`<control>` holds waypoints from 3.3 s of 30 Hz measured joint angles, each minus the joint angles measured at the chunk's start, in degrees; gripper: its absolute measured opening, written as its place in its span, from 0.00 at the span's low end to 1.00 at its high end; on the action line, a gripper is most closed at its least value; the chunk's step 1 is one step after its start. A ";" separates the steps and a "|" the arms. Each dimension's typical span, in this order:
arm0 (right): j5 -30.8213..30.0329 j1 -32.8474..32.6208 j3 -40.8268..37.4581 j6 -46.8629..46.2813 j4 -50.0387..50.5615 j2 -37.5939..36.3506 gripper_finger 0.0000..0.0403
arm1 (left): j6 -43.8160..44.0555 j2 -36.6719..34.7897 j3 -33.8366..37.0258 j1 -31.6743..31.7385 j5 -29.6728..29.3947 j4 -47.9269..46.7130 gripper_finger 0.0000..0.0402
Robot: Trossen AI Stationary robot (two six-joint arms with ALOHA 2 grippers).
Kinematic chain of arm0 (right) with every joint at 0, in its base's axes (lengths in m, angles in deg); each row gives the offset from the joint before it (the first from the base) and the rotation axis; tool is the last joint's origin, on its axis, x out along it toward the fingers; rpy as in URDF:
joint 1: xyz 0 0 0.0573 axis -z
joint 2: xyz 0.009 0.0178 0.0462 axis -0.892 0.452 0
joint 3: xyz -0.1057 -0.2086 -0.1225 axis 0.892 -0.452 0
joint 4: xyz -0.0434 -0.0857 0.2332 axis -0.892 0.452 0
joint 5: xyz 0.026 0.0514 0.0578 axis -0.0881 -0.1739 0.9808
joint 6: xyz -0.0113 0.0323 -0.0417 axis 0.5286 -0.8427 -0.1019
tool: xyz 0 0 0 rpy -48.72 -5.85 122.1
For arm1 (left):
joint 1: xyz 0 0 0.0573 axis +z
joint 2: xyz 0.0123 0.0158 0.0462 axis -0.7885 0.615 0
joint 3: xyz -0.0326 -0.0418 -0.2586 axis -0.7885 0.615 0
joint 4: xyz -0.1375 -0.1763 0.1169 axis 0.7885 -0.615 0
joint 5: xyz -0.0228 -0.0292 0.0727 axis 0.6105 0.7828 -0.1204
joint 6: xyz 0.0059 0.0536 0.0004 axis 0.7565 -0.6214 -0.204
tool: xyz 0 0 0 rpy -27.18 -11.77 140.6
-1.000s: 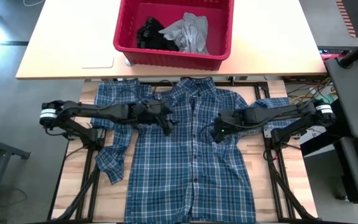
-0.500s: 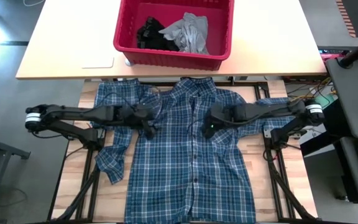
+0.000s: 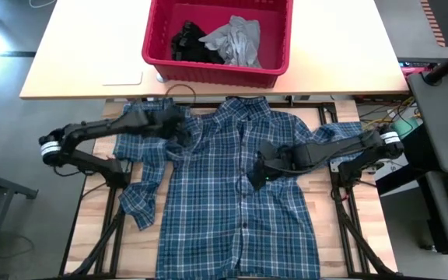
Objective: Fold Laundry from Bin
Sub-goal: Fold the blue patterned long sleeve shirt
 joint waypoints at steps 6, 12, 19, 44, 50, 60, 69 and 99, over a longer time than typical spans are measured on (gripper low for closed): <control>0.00 -4.62 0.53 -4.86 4.84 0.00 0.68 | 2.26 4.62 -2.79 3.10 -0.99 -15.43 0.72; 0.01 -6.18 0.13 -5.98 7.80 0.02 0.68 | 7.58 4.89 0.77 1.84 -3.83 -17.82 0.72; -0.21 -5.82 0.32 -1.96 7.81 -0.67 0.67 | 8.47 5.97 4.82 1.81 -1.91 -12.67 0.57; -4.45 4.84 -15.74 5.44 10.53 -16.38 0.60 | 12.73 -6.46 -27.63 -0.91 -3.23 -43.52 0.00; 1.26 16.05 -22.83 21.68 -6.62 -20.66 0.66 | 18.68 -11.41 -18.16 0.02 -3.86 -43.64 0.00; 12.03 44.09 -25.09 39.30 -15.68 -14.94 0.66 | 13.77 -11.00 -0.77 2.20 -2.49 -42.95 0.15; 23.74 61.97 -24.46 48.71 -20.21 -7.31 0.65 | -8.96 -8.76 -5.78 10.06 10.64 -32.09 0.58; 36.02 63.47 -25.56 65.86 -25.04 -6.14 0.62 | -42.34 22.40 -5.97 23.63 20.90 9.67 0.56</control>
